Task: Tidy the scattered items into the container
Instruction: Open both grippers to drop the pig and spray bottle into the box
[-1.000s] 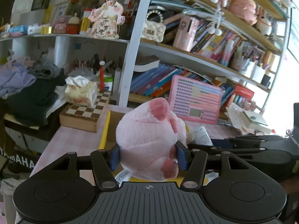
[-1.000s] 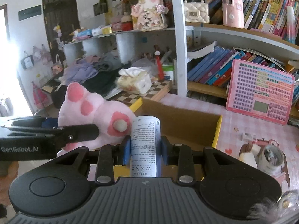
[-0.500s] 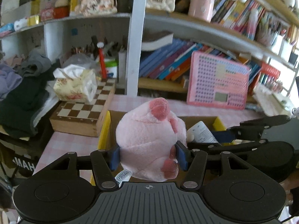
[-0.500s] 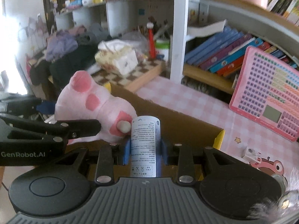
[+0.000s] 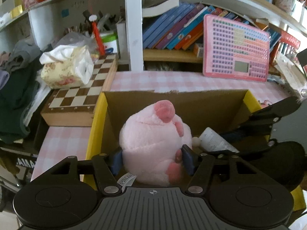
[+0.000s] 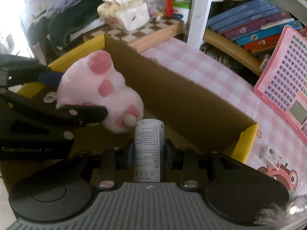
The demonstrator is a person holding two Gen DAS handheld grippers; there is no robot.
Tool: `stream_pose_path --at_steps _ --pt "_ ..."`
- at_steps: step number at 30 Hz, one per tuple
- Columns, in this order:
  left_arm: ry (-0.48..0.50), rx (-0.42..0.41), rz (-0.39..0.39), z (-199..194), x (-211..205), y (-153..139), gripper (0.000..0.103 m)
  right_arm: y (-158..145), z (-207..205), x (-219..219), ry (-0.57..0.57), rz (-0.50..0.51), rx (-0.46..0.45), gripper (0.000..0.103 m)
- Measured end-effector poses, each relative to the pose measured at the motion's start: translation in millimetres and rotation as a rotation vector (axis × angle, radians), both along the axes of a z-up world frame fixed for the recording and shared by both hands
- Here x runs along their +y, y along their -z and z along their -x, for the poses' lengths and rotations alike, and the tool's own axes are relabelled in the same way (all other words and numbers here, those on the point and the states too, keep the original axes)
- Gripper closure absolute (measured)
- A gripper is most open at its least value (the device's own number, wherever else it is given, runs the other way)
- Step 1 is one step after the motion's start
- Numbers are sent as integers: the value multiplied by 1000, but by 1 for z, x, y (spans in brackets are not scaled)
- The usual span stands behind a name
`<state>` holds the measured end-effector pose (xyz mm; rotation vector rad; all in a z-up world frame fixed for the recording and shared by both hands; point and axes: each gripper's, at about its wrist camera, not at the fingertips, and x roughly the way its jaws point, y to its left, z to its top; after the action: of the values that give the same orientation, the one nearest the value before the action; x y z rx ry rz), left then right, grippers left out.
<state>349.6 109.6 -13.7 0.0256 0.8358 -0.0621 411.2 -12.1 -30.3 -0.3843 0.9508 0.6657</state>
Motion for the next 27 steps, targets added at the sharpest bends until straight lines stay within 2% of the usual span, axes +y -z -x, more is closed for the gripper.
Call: stream_pose_path --at_steps 6,7,9,12,15,17,20,27 --pt "-12 8 -7 -1 -1 -1 34 1 -2 0 6 -1 11 72" --pt "-19 8 -12 -2 -1 -1 32 1 -2 0 8 1 7 70" --pt "-28 7 -13 -2 0 -2 27 -1 0 0 6 -8 -4 58" --pt "-26 -5 -25 1 0 -6 25 -4 3 -2 4 -23 -22 53" --pt "-25 -46 -27 10 1 -16 25 -13 8 -4 21 -45 -43 47" --pt "-29 -78 -11 17 4 -25 23 -22 14 -7 38 -64 -77 38" --pt "-40 -134 16 30 7 -40 19 -41 25 -13 46 -107 -121 34" --pt "-39 -250 67 69 11 -72 16 -83 66 -26 71 -171 -258 25"
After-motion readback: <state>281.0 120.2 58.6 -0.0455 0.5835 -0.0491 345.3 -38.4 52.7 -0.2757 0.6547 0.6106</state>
